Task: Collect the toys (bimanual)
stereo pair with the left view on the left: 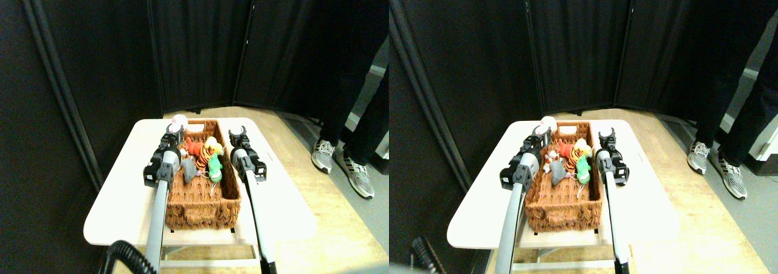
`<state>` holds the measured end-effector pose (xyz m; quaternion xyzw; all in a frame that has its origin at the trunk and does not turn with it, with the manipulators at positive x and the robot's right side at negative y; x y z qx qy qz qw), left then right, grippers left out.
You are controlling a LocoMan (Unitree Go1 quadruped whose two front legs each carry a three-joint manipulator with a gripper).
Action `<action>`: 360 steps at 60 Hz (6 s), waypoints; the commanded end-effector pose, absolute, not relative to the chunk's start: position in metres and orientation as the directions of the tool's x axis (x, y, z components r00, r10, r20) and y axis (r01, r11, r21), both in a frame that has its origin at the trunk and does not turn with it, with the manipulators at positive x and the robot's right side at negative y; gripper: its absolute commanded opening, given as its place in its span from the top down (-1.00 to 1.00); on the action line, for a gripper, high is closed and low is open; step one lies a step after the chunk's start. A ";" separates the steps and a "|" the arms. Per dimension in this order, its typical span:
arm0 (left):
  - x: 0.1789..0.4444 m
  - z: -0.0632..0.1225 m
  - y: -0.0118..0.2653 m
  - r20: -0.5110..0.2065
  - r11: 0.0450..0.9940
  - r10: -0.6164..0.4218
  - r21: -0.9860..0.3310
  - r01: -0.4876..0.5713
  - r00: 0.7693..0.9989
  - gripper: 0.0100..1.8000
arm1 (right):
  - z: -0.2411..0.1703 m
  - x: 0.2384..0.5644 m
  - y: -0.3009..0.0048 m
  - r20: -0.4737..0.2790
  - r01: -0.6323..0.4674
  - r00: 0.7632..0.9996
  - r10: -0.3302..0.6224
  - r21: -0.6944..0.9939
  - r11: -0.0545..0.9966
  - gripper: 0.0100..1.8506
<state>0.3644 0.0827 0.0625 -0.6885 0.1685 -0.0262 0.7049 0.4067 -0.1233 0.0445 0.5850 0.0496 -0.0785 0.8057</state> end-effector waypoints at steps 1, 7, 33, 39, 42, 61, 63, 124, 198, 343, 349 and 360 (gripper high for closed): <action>0.368 0.068 0.082 -0.167 0.067 -0.301 -0.986 -0.154 0.939 0.84 | 0.047 0.409 -0.123 -0.141 0.153 0.988 -0.064 0.941 0.303 0.62; 0.368 0.069 0.085 -0.175 0.092 -0.311 -0.984 -0.154 0.934 0.75 | 0.047 0.409 -0.122 -0.140 0.153 0.988 -0.064 0.941 0.301 0.60; 0.367 0.074 0.082 -0.205 0.148 -0.379 -0.976 -0.159 0.902 0.34 | 0.047 0.409 -0.123 -0.142 0.157 0.987 -0.073 0.942 0.298 0.59; 0.367 0.074 0.080 -0.212 0.203 -0.391 -0.969 -0.140 0.896 0.28 | 0.047 0.409 -0.124 -0.143 0.159 0.987 -0.076 0.944 0.288 0.60; 0.367 0.074 0.080 -0.216 0.206 -0.400 -0.968 -0.142 0.891 0.26 | 0.047 0.408 -0.125 -0.142 0.159 0.987 -0.077 0.943 0.294 0.60; 0.365 0.079 0.088 -0.212 0.290 -0.398 -0.952 -0.097 0.892 0.30 | 0.045 0.408 -0.130 -0.146 0.167 0.985 -0.089 0.940 0.299 0.63; 0.365 0.080 0.094 -0.205 0.301 -0.388 -0.950 -0.087 0.898 0.37 | 0.045 0.408 -0.132 -0.143 0.162 0.986 -0.087 0.941 0.297 0.64; 0.358 0.031 0.178 -0.146 0.465 -0.113 -0.882 -0.078 0.983 0.51 | 0.045 0.364 -0.147 -0.186 0.149 0.970 0.156 0.964 0.221 0.57; 0.356 0.024 0.183 -0.114 0.433 -0.076 -0.899 -0.070 0.991 0.53 | -0.042 0.353 -0.180 -0.424 0.410 0.905 0.016 0.883 0.228 0.30; 0.333 0.030 0.184 -0.033 0.408 -0.046 -0.913 -0.012 0.998 0.64 | 0.084 0.339 -0.074 -0.204 0.064 0.892 0.404 0.940 0.334 -0.30; 0.335 0.031 0.184 -0.044 0.417 -0.051 -0.909 -0.019 0.998 0.58 | 0.083 0.341 -0.077 -0.202 0.065 0.896 0.395 0.941 0.332 -0.29; 0.335 0.037 0.182 -0.050 0.436 -0.072 -0.900 -0.014 0.996 0.52 | 0.080 0.343 -0.081 -0.190 0.070 0.913 0.360 0.944 0.321 -0.19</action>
